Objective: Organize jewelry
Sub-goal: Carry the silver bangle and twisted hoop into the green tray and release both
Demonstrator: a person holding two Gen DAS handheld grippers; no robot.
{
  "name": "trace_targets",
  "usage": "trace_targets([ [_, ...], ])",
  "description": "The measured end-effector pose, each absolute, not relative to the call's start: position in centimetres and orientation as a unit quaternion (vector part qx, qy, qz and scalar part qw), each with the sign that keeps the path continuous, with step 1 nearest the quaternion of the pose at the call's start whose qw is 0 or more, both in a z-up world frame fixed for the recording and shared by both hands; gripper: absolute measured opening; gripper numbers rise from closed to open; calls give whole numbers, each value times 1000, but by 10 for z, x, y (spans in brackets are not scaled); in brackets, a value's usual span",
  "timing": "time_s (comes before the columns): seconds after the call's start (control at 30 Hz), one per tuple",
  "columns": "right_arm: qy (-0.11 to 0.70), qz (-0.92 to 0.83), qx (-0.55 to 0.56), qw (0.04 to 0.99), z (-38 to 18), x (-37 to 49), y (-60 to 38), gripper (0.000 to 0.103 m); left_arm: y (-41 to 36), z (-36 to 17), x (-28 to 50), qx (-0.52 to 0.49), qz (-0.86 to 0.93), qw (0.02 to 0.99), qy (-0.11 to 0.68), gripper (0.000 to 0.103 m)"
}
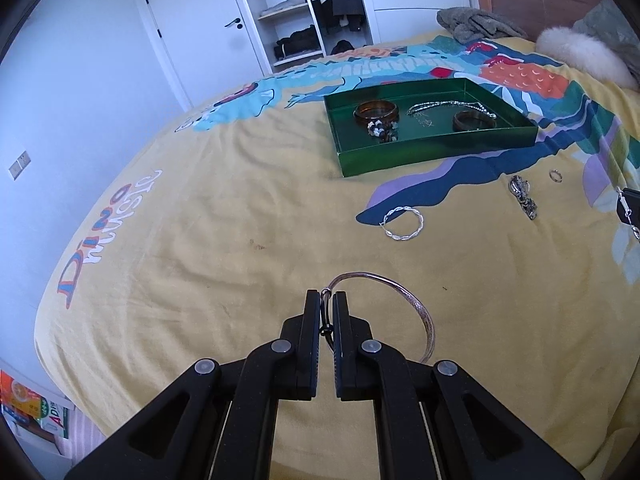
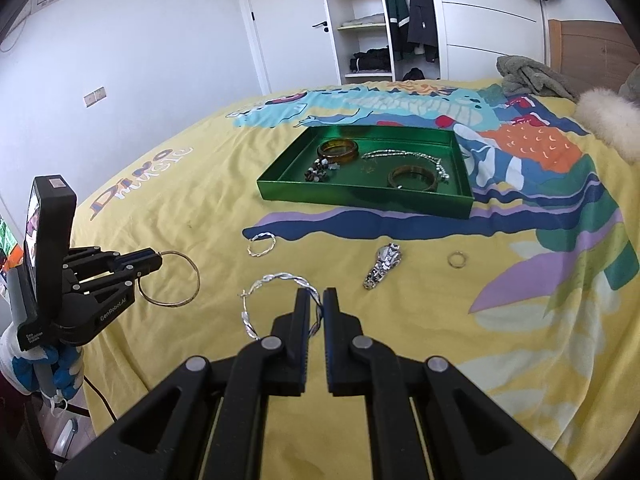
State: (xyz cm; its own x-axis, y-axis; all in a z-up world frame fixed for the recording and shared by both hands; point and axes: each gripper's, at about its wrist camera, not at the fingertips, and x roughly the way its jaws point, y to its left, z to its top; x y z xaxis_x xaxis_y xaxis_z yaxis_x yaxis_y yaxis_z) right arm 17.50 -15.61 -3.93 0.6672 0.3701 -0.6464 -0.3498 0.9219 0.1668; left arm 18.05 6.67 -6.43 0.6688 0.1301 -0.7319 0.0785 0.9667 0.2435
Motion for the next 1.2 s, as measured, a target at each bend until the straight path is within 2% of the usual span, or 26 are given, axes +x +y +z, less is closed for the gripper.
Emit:
trace_targets([
  [0.33,340,183,38,922,-29,167,-188,6,59,-41,180,128,18,911,391,6],
  [0.63,343,165,48,924,-28,196,-211,6,49,-12,211,114,-2,921,373,6],
  [0.9,340,149,27,928,-12,261,-211,6,23,10,277,98,-39,928,357,6],
  [1.2,358,127,10,925,-26,367,-201,6,-25,-18,374,94,-69,918,380,6],
])
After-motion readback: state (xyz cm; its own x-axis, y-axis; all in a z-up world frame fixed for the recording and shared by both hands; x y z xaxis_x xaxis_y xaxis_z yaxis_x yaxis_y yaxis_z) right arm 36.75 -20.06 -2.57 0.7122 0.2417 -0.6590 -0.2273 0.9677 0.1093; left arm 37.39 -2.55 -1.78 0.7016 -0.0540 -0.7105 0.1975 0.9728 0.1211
